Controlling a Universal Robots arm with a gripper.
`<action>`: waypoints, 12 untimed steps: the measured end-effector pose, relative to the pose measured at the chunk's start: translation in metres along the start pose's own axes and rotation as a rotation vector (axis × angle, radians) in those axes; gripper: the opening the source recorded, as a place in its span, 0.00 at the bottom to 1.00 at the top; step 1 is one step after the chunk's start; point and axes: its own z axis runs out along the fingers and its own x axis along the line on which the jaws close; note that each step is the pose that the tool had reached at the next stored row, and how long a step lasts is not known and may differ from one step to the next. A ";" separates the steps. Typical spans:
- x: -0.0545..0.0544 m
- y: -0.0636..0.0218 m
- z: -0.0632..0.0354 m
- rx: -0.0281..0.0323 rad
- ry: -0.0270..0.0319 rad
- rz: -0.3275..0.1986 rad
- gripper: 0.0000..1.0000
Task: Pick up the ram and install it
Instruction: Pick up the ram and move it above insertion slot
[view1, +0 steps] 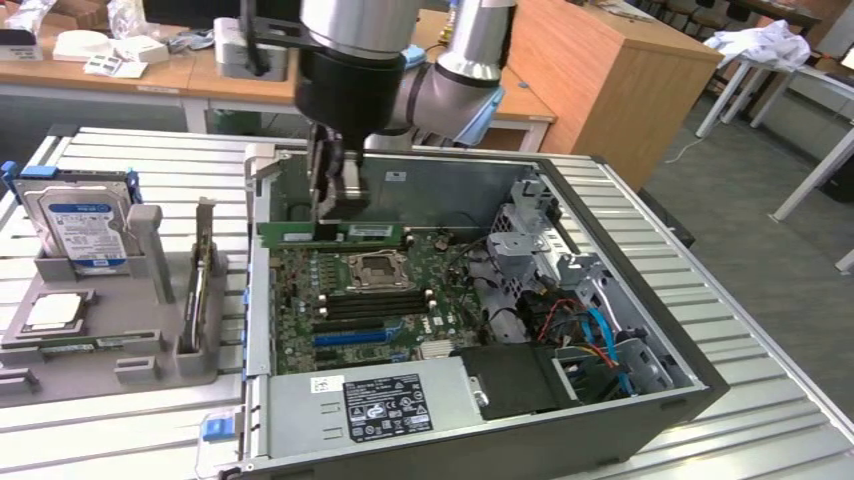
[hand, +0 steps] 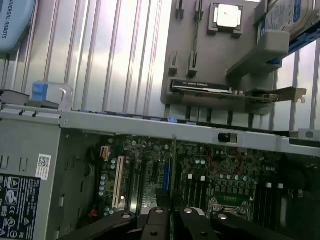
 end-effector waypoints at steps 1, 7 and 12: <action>0.000 -0.0035 -0.0003 -0.0006 0.0002 -0.002 0.13; 0.002 -0.0223 -0.0016 -0.0019 0.0010 -0.023 0.13; 0.004 -0.0361 -0.0026 -0.0024 0.0019 -0.046 0.13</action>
